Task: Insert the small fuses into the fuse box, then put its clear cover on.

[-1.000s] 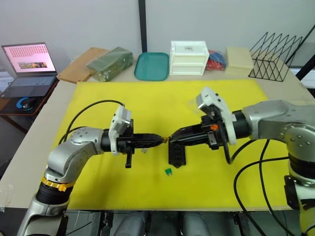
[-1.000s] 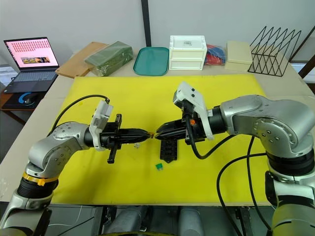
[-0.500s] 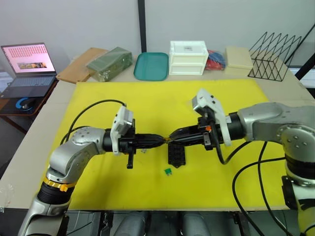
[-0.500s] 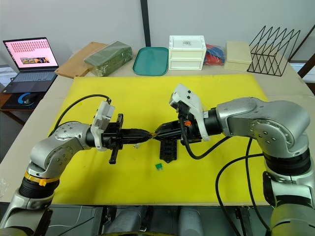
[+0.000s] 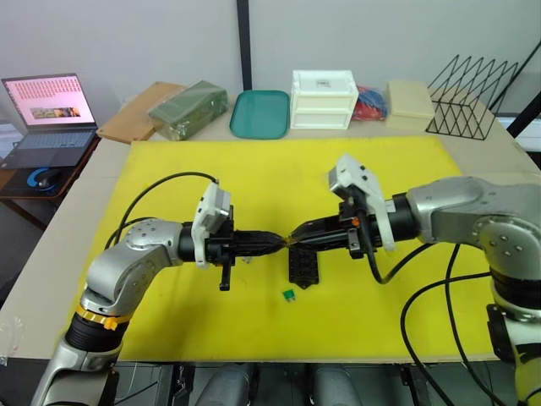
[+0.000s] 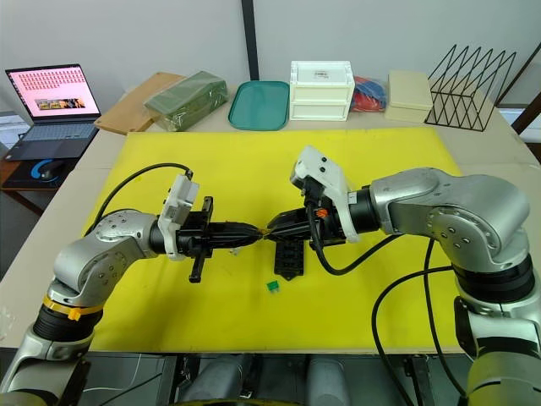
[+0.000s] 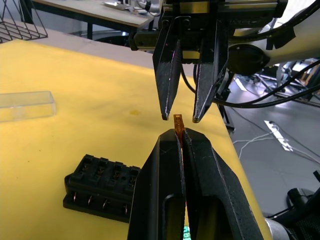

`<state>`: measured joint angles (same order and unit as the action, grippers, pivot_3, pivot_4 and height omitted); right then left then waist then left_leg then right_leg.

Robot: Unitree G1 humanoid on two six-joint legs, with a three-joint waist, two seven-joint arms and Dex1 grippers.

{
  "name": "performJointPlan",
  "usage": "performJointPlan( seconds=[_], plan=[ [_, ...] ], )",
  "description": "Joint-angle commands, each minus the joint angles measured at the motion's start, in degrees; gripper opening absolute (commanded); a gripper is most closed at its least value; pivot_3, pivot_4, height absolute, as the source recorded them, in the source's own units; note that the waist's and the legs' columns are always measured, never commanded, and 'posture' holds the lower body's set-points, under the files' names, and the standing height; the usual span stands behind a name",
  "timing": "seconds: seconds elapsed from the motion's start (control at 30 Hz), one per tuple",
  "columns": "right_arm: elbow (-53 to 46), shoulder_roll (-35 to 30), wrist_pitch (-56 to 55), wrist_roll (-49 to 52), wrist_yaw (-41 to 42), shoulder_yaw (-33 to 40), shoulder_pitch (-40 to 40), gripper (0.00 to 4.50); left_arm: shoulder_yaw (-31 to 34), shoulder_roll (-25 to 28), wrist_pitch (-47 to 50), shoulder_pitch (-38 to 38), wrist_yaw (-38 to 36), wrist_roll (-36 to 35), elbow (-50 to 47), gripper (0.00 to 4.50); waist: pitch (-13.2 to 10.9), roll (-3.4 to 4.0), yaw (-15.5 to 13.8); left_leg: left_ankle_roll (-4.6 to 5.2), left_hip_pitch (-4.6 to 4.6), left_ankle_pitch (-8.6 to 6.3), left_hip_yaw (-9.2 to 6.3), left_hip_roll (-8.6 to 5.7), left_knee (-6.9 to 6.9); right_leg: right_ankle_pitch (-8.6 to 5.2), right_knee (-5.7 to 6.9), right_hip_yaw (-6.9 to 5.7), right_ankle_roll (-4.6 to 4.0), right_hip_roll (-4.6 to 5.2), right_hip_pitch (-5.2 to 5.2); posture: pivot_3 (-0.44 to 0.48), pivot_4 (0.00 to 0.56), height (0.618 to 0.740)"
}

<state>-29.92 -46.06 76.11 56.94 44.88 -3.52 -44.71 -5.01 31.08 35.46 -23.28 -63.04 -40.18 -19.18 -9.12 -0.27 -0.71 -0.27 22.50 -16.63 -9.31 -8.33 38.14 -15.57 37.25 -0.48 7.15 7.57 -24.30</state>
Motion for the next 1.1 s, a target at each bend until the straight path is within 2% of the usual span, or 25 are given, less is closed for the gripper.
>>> performJointPlan(
  seconds=[0.03, 0.43, 0.57, 0.93, 1.0, 1.1],
  plan=[
    [-1.3, -0.7, -1.3, -0.3, 0.4, 0.3, -0.1, 0.89, 0.5, 0.1, -0.5, -1.2, 0.1, -0.9, -2.3, 0.03, 0.0, 0.00, 0.0, 0.00, 0.00, 0.00, 0.00, 0.00, 0.00, 0.00, 0.00, 0.00, 0.00, 0.00, 0.00, 0.000, 0.150, 0.740],
    [-1.5, -0.9, -1.6, -0.5, 0.4, 0.0, 0.4, 0.89, 0.4, 0.1, -0.5, -0.8, 0.4, -0.8, -2.5, 0.03, 0.0, 0.00, 0.0, 0.00, 0.00, 0.00, 0.00, 0.00, 0.00, 0.00, 0.00, 0.00, 0.00, 0.00, 0.00, 0.000, 0.150, 0.740],
    [-1.5, -0.7, -1.5, -0.2, 0.4, 0.2, 0.2, 0.02, 0.2, 0.0, -0.6, -0.8, 0.6, -0.7, -2.5, 0.00, 0.0, 0.00, 0.0, 0.00, 0.00, 0.00, 0.00, 0.00, 0.00, 0.00, 0.00, 0.00, 0.00, 0.00, 0.00, 0.000, 0.150, 0.740],
    [-1.5, -0.4, -0.8, 0.8, 0.4, 0.6, -0.2, 0.02, -0.5, 0.5, 0.1, -0.8, 0.9, -0.3, -2.6, 0.00, 0.0, 0.00, 0.0, 0.00, 0.00, 0.00, 0.00, 0.00, 0.00, 0.00, 0.00, 0.00, 0.00, 0.00, 0.00, 0.000, 0.150, 0.740],
    [-1.8, -0.8, -0.8, 0.5, 0.5, 0.4, -0.1, 0.02, -1.4, 2.1, 5.8, -2.3, 2.5, -1.1, -2.0, 0.00, 0.0, 0.00, 0.0, 0.00, 0.00, 0.00, 0.00, 0.00, 0.00, 0.00, 0.00, 0.00, 0.00, 0.00, 0.00, 0.000, 0.150, 0.740],
    [-2.4, -1.6, -1.7, -0.8, 1.0, -0.5, 0.2, 0.00, -1.3, 2.2, 10.0, -4.6, 5.0, -2.0, -1.0, 0.70, 0.0, -0.02, -0.1, 0.00, 0.00, 0.00, -0.01, 0.00, 0.00, 0.00, 0.00, 0.00, 0.01, 0.00, 0.01, 0.000, 0.150, 0.740]
  ],
)
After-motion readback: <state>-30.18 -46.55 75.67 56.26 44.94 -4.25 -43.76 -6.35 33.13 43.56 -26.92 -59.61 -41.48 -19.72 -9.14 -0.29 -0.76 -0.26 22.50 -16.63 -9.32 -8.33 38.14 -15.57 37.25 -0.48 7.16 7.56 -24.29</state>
